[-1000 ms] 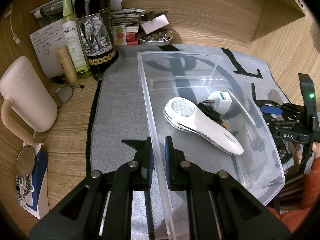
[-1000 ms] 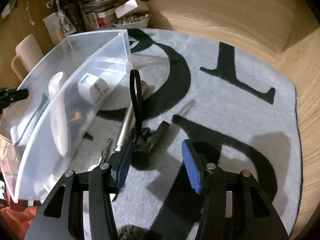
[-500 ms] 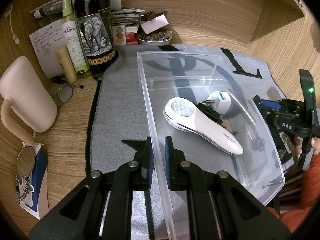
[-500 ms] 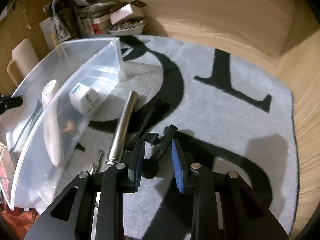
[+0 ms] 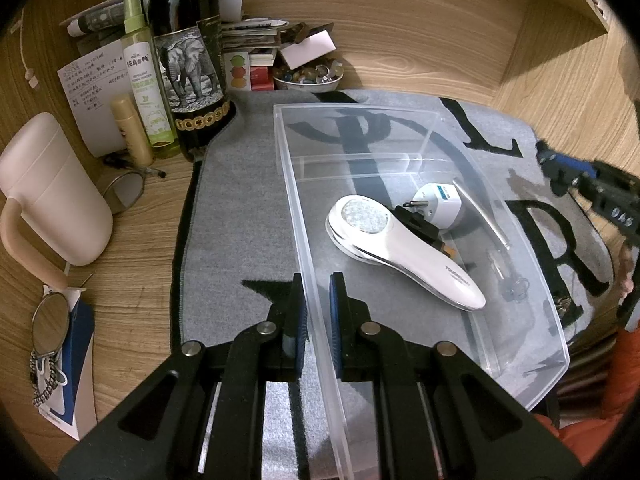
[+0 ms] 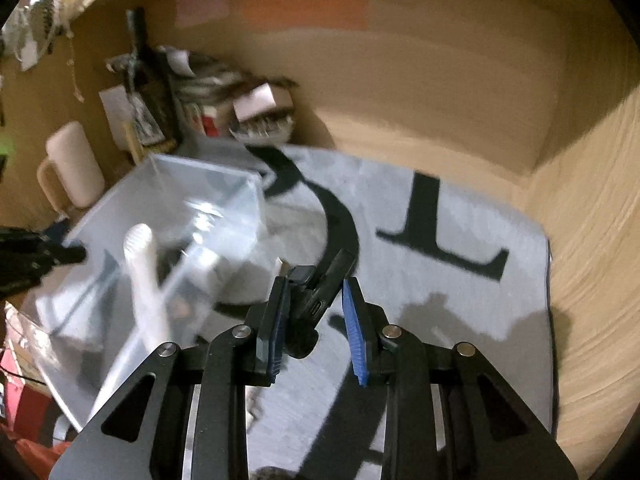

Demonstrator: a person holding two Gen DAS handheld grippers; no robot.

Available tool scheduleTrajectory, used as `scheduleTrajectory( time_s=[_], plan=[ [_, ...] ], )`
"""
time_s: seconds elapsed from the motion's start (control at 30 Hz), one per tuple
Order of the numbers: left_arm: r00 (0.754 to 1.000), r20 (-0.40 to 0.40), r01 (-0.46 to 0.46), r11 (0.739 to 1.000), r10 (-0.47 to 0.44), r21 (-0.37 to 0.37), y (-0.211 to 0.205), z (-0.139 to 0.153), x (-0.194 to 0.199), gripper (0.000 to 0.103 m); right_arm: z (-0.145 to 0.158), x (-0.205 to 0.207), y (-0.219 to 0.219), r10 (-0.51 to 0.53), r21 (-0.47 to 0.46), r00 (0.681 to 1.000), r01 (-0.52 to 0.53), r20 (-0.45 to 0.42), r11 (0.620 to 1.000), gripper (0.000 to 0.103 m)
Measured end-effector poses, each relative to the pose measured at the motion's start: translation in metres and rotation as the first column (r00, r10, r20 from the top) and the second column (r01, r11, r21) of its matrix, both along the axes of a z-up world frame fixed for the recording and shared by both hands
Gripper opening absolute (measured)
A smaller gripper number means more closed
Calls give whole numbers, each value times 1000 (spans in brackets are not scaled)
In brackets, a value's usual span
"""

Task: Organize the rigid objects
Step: 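Move the right tool to the black clip beside the metal pen and grasp it, then place the black clip into the clear box and open the right tool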

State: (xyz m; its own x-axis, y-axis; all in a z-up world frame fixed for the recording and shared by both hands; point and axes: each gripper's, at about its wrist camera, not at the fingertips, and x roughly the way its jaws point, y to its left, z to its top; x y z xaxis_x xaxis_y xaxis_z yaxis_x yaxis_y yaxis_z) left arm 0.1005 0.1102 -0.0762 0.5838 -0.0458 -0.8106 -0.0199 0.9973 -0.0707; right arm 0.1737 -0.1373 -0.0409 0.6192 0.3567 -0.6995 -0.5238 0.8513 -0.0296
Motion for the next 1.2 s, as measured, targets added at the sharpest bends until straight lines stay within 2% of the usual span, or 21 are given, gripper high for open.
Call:
scheduleTrajectory(
  time_s=[0.2, 0.5, 0.7, 1.2],
  plan=[
    [1000, 0, -1, 1000, 1, 0, 0, 0, 0, 10, 24, -13, 23, 71, 33, 995, -74, 66, 997, 25],
    [1000, 1, 0, 1000, 0, -2, -1, 0, 0, 10, 35, -25, 61, 174, 40, 980, -178, 99, 983, 25],
    [1000, 1, 4, 1000, -4, -3, -3, 1, 1, 10, 26, -24, 82, 223, 20, 972, -225, 72, 974, 25],
    [1000, 2, 7, 1000, -7, -8, -3, 1, 1, 10, -28, -11, 124, 288, -80, 954, -294, -82, 952, 25]
  ],
)
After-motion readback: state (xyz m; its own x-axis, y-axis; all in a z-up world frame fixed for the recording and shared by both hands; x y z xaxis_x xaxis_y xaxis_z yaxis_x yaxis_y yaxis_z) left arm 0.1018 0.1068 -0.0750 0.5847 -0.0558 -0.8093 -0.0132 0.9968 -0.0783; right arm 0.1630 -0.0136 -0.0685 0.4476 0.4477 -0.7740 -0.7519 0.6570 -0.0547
